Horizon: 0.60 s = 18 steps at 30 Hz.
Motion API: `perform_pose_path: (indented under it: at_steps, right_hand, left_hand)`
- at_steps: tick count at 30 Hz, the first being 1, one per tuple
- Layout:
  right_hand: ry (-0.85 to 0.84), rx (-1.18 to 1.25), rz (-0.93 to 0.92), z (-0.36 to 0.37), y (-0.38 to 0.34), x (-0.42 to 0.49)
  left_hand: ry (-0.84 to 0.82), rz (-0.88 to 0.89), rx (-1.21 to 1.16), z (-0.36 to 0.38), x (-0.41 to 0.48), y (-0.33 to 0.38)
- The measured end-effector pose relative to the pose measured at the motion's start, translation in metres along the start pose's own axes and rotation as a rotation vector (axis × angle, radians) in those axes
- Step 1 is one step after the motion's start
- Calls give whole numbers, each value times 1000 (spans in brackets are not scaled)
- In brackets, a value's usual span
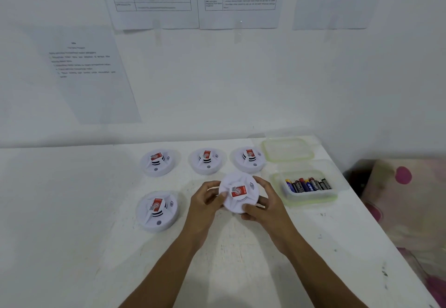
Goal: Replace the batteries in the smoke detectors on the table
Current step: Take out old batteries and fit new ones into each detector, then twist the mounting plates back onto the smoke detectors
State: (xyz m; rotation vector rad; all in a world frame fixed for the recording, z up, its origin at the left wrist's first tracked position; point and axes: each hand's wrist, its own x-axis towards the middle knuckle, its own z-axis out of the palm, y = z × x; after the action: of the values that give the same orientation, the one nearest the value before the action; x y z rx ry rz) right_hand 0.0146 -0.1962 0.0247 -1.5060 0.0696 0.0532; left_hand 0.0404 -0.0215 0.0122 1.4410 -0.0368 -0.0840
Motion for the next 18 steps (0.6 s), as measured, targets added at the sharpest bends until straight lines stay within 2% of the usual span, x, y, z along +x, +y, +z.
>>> perform_pose_path:
  at_steps: [3,9,15,18]
  right_hand:
    - [-27,16,-8,-5,1,0]
    - [-113,-82,-9,-14,-3,3]
    - [-102,-42,26,-14,0,4]
    - [-98,-34,34,-13,2,6]
  left_hand:
    - [-61,-11,13,-3,-1,-1]
    - [-47,54,105,-6,-2,-4]
    - [-50,85,167,-5,-3,-7]
    - [-101,121,214,-5,-4,-5]
